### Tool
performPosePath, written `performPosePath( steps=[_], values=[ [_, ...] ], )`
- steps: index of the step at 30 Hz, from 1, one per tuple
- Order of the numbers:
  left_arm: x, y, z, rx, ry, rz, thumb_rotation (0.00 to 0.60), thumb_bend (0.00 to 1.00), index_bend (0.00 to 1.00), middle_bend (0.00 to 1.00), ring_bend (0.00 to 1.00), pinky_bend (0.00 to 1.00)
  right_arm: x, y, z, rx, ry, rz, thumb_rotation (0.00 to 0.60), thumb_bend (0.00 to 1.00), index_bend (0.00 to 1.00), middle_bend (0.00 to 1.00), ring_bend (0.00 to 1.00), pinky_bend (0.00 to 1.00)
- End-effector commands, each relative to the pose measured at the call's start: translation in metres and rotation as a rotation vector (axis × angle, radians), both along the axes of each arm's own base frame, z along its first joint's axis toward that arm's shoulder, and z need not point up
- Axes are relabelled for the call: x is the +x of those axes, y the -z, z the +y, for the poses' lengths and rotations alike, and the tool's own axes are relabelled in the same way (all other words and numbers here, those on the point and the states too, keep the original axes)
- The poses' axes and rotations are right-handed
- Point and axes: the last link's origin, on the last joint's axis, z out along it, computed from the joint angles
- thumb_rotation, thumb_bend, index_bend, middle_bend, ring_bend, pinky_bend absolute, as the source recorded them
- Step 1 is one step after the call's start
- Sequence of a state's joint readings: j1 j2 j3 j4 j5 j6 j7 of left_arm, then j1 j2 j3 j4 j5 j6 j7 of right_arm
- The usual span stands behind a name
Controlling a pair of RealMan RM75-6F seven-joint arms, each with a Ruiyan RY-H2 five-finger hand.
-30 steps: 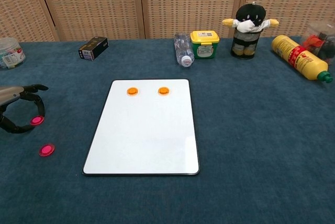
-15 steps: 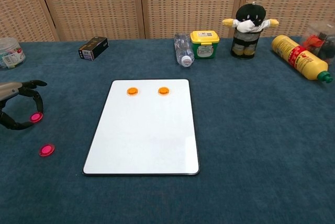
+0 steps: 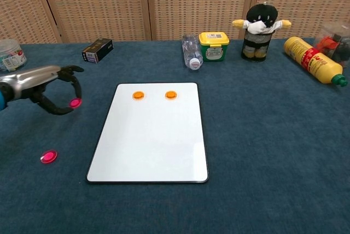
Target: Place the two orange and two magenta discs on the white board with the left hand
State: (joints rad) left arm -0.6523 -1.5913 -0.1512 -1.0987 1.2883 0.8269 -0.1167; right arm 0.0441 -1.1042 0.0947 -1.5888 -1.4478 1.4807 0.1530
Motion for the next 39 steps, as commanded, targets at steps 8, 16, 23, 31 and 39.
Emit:
performPosePath(
  steps=[8, 16, 23, 31, 39],
  values=[
    [0.064, 0.052, 0.023, -0.084, 0.042, -0.012, 0.6, 0.35, 0.62, 0.0, 0.0, 0.0, -0.001, -0.001, 0.0, 0.001, 0.006, -0.009, 0.6, 0.02, 0.0, 0.0, 0.0, 0.0],
    [0.077, 0.069, 0.026, -0.099, 0.043, -0.013, 0.6, 0.33, 0.57, 0.0, 0.0, 0.0, -0.001, -0.001, 0.0, 0.003, 0.009, -0.015, 0.6, 0.03, 0.0, 0.0, 0.0, 0.0],
    [0.079, 0.067, 0.024, -0.103, 0.056, -0.008, 0.6, 0.3, 0.22, 0.0, 0.0, 0.0, -0.001, -0.001, -0.001, 0.005, 0.011, -0.017, 0.6, 0.02, 0.0, 0.0, 0.0, 0.0],
    [0.071, 0.04, 0.015, -0.072, 0.094, -0.04, 0.6, 0.3, 0.22, 0.0, 0.0, 0.0, -0.001, -0.001, 0.0, 0.002, 0.01, -0.018, 0.6, 0.03, 0.0, 0.0, 0.0, 0.0],
    [0.029, -0.005, -0.024, -0.058, 0.112, -0.035, 0.6, 0.31, 0.33, 0.0, 0.0, 0.0, 0.0, -0.001, 0.0, 0.001, 0.008, -0.013, 0.6, 0.03, 0.0, 0.0, 0.0, 0.0]
  ],
)
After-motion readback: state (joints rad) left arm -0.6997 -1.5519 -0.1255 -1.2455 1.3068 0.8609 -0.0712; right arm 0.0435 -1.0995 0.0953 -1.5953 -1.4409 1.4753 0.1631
